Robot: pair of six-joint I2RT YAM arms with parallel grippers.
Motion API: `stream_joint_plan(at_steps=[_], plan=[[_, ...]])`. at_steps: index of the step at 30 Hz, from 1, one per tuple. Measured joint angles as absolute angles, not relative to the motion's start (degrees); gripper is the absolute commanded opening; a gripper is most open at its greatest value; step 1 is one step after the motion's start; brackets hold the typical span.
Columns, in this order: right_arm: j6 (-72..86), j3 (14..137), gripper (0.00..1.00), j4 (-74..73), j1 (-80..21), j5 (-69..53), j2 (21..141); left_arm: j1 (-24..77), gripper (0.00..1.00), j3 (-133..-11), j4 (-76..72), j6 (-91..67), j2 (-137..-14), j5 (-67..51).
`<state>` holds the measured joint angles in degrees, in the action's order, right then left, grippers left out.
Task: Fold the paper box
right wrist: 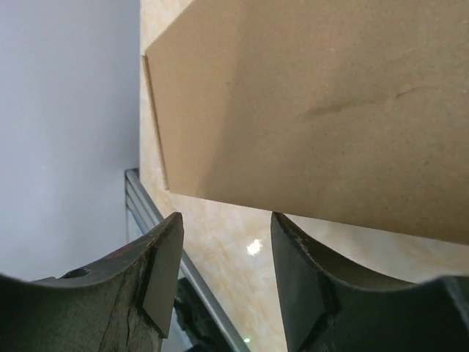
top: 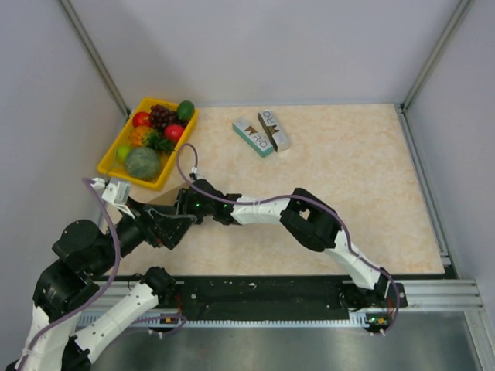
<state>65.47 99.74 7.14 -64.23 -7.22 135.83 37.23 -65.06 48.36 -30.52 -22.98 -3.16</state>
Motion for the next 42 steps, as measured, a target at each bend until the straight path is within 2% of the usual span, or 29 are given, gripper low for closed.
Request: stream_joint_plan(at_steps=[3,6,9,12,14,18,24,27,31,38,42], plan=[[62.48,96.01,0.59,7.77,-64.18,-8.03,134.06,37.23,0.94,-65.06,48.51,-30.5,-22.98,-3.4],[59.18,83.46,0.67,8.71,-63.66,-10.39,126.82,37.23,0.98,-64.79,48.53,-29.98,-23.42,-3.14],[54.59,70.46,0.69,6.76,-63.11,-11.51,115.26,37.23,0.98,-64.69,50.06,-27.79,-26.94,0.56],[51.22,56.6,0.69,5.48,-61.17,-12.88,98.56,37.17,0.98,-64.25,51.4,-24.91,-33.85,6.07],[49.58,48.18,0.69,4.78,-58.24,-13.56,85.89,35.88,0.97,-63.05,51.0,-22.24,-39.94,9.1],[47.37,38.94,0.71,0.67,-52.62,-12.19,67.57,29.71,0.93,-61.69,47.9,-18.63,-53.21,8.16],[44.69,34.11,0.72,-6.83,-50.0,-10.7,48.73,25.91,0.93,-67.26,44.16,-15.03,-82.5,11.53],[43.92,33.3,0.73,-8.21,-48.86,-10.55,45.17,25.47,0.93,-74.26,44.99,-14.83,-96.38,15.55],[43.42,32.47,0.73,-9.63,-48.56,-10.85,44.31,24.71,0.88,-82.21,45.67,-14.35,-106.04,19.92],[42.74,31.38,0.72,-9.8,-48.56,-12.23,44.31,21.32,0.94,-86.28,45.84,-11.46,-112.46,24.6],[42.39,31.38,0.72,-9.41,-48.53,-12.99,44.45,19.16,0.91,-86.41,45.98,-10.33,-113.06,24.4]])
